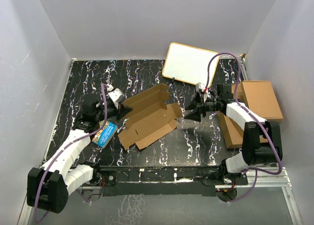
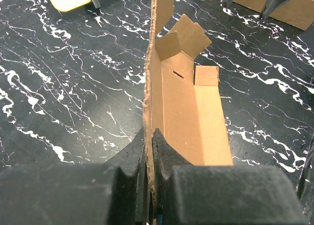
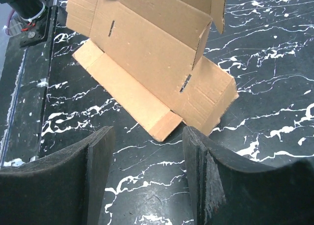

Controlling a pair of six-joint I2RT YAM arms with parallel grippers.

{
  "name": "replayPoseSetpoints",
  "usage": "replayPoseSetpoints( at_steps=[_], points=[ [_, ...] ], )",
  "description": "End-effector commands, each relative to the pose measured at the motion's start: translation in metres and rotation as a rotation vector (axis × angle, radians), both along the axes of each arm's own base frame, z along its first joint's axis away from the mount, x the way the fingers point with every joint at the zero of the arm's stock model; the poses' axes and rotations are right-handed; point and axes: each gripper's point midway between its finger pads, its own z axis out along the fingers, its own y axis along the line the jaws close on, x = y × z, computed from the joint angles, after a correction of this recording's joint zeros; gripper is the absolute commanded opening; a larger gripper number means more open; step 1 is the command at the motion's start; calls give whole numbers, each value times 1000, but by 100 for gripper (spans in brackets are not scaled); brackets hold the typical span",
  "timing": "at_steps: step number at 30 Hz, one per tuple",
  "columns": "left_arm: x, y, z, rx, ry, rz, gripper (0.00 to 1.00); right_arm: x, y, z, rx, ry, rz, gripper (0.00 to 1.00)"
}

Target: Fold the paper box

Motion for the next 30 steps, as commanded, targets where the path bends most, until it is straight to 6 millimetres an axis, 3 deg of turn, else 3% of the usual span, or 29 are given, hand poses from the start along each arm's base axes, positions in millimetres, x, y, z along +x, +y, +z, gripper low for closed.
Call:
replayPoseSetpoints(
  at_steps=[1, 7, 17, 20, 24, 28, 30],
  points=[
    [3, -6, 15, -21, -107, -45, 0, -1, 3, 7, 28, -118, 61, 63],
    [5, -14, 13, -43, -101, -97, 0, 2, 5, 12, 16, -161, 87, 63],
    [13, -17, 18, -114, -49, -53, 0, 44, 4, 29, -96, -131, -61, 61],
    [27, -10, 13, -136, 27, 67, 0, 62, -6, 33, -150, -101, -163, 61],
    [34, -11, 5, -149, 132, 103, 0, 55, -6, 39, -109, -67, -141, 61],
    [36, -35, 12, -330, 326, 55, 0, 41, -14, 35, -64, -62, -126, 61],
    [41, -43, 5, -356, 410, 89, 0, 40, -29, 33, -45, -60, -163, 62]
  ],
)
